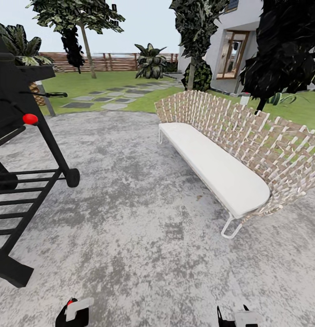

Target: In the garden, pick up the pesticide atomizer on the floor and spray pesticide onto both trees until each tree trunk is fully covered.

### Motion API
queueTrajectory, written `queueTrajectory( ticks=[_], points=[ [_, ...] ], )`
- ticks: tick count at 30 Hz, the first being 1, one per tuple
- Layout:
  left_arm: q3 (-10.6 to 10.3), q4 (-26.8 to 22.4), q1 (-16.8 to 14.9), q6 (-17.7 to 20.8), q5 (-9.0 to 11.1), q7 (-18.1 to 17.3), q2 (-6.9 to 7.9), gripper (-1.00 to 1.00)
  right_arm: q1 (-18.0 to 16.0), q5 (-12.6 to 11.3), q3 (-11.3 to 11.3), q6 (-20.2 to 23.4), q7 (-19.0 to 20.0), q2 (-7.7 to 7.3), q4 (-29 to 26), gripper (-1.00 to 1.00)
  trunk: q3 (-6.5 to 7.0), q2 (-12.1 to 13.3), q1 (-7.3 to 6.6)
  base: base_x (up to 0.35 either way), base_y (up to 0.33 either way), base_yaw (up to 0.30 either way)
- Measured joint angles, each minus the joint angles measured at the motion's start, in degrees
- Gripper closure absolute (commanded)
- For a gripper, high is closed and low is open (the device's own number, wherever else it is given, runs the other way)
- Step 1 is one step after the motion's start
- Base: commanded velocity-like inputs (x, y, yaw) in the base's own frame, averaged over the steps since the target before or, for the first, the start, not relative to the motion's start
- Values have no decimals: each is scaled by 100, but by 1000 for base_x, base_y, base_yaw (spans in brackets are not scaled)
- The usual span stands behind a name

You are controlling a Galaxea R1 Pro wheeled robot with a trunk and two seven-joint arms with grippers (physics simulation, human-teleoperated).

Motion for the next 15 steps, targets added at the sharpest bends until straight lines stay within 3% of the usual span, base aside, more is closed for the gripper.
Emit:
queueTrajectory(
  ticks=[15],
  points=[
    [2, -3, 0, 8, 1, -6, 0, 100, 0, 0, 0, 0, 0, -1, 0, -100, 131, 0, 0, 0, 0, 4]
  ],
)
